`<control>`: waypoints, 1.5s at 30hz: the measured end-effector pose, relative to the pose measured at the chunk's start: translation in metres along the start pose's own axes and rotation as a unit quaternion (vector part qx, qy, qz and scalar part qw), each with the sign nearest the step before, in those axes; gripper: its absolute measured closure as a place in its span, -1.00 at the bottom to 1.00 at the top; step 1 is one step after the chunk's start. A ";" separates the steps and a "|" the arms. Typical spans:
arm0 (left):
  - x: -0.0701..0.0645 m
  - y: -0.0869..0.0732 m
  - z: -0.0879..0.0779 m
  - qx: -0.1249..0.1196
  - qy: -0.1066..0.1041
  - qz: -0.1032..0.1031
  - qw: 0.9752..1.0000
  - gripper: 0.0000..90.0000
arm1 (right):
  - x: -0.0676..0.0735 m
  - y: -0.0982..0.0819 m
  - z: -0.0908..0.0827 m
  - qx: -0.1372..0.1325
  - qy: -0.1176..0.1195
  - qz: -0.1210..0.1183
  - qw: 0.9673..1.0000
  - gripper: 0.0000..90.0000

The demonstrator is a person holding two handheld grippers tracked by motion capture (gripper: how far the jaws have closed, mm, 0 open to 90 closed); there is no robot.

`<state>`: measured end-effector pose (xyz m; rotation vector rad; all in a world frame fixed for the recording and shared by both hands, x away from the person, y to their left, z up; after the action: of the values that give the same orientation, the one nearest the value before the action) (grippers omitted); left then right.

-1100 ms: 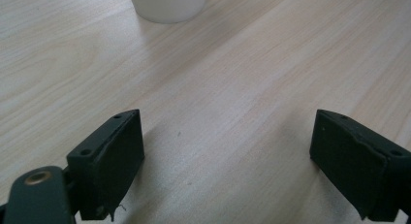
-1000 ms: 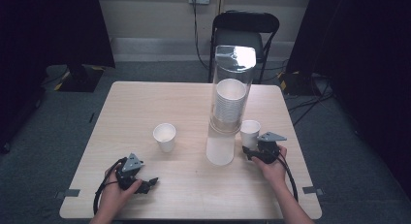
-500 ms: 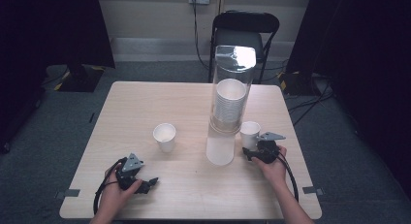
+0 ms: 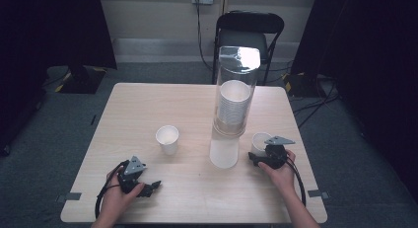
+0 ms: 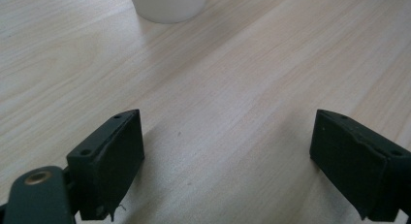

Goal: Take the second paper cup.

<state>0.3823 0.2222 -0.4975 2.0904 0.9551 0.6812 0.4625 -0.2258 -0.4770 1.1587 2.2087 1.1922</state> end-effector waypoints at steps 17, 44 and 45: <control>0.000 0.000 0.000 -0.001 0.000 -0.002 1.000 -0.74 | -0.002 -0.012 -0.026 -0.001 0.013 0.004 1.000 -0.67; 0.000 0.000 0.000 0.000 0.000 0.000 1.000 -0.74 | -0.001 -0.056 -0.066 0.036 0.031 -0.039 0.998 -0.69; 0.000 0.000 0.000 0.000 0.000 0.000 1.000 -0.74 | -0.001 -0.058 -0.066 0.035 0.031 -0.041 0.998 -0.69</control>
<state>0.3823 0.2222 -0.4975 2.0902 0.9550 0.6813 0.3926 -0.2783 -0.4863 1.0586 2.3384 1.1407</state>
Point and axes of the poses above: each handheld gripper's, and its own axes: z roughly forward along the jaws, y roughly out of its top, x roughly to its left, the point moved 4 cm from there along z, roughly forward along the jaws, and after that the axes turned 10 degrees about y, right-handed, at the moved point
